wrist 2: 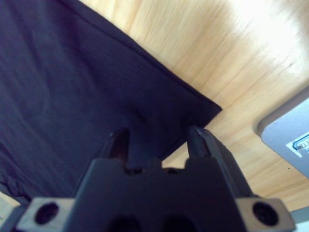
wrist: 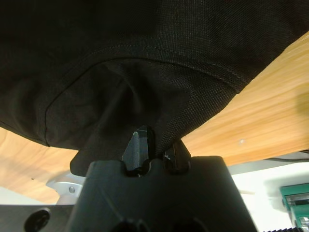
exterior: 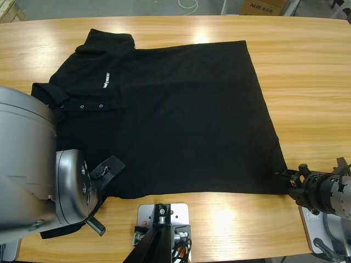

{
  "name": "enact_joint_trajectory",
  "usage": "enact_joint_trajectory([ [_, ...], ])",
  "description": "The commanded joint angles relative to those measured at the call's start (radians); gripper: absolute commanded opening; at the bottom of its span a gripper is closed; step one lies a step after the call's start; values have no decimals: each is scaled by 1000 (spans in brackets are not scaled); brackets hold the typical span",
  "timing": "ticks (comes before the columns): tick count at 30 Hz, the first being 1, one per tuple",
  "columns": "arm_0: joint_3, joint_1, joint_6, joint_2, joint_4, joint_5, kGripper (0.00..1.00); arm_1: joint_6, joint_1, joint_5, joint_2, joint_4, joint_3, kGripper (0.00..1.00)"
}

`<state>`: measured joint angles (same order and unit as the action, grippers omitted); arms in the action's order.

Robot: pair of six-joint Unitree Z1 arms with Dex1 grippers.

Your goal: Fold clothes

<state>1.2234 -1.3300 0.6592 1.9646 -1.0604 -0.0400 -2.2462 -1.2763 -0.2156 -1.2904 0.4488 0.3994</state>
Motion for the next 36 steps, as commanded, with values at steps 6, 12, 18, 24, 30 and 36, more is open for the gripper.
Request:
enact_joint_trajectory([
  [6,-38,7,-10,18,-10,-12,0,-10,-9,63,-54,-10,-16,737],
  [12,-43,7,-10,17,-12,-20,0,10,-9,31,-83,-22,-18,519],
  [18,-40,7,-10,22,-10,-21,0,41,-9,23,-94,-46,-31,322],
  [24,-38,7,-8,8,-12,-21,0,98,-9,10,-65,-46,-27,51],
  [30,-37,7,-11,-19,-30,-37,0,119,-9,32,-67,-77,-33,0],
  [36,-7,8,-50,-41,-82,-84,0,128,-9,28,-24,-14,-27,0],
])
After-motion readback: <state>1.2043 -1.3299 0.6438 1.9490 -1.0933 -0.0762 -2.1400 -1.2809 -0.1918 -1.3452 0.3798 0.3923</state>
